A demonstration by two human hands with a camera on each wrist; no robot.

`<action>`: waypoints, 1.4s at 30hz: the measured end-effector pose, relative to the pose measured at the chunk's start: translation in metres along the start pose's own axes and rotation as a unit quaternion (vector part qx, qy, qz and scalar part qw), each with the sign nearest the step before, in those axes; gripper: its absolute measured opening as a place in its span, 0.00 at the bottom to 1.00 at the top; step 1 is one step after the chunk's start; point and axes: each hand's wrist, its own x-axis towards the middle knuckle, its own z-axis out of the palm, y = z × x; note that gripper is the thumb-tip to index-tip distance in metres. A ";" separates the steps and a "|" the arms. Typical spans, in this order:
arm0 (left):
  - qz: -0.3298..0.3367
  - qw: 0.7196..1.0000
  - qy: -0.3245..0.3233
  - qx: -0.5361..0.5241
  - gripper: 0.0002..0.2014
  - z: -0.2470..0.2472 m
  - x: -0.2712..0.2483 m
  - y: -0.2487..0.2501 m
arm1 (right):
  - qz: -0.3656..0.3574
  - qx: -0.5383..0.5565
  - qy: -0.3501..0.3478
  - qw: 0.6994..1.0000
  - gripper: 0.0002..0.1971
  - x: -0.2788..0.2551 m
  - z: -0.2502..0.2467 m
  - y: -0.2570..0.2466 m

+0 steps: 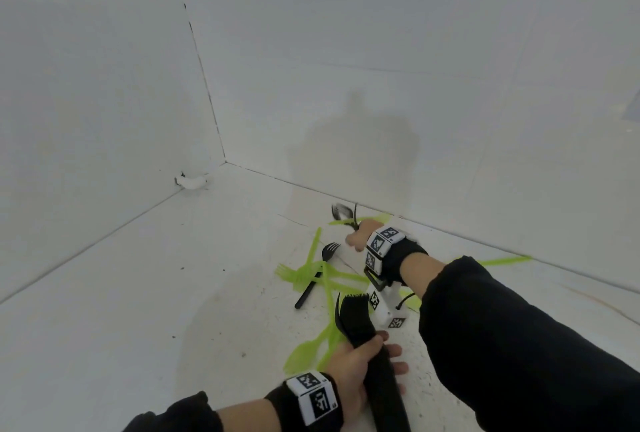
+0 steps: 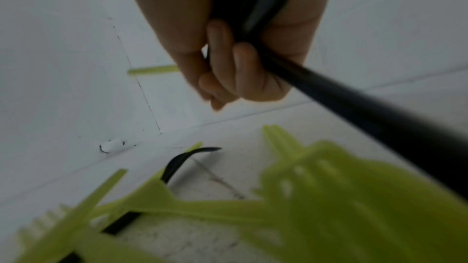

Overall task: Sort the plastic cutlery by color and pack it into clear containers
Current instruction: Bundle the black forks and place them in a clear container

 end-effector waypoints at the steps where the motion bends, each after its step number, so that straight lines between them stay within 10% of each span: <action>1: 0.002 1.000 0.002 -0.001 0.06 -0.001 0.000 0.000 | 0.001 -0.004 -0.022 1.000 0.14 0.000 0.006 -0.004; 17: -0.006 0.999 0.025 -0.030 0.06 -0.007 0.002 0.003 | 0.002 0.127 -0.032 0.991 0.17 0.008 -0.006 -0.011; 24: 0.015 1.000 0.011 -0.004 0.08 -0.004 0.001 -0.002 | -0.100 0.236 0.143 0.956 0.09 -0.058 -0.040 0.003; 42: 0.090 0.990 -0.081 0.074 0.03 0.015 -0.033 -0.032 | -0.057 0.308 0.115 0.943 0.10 -0.203 0.010 0.093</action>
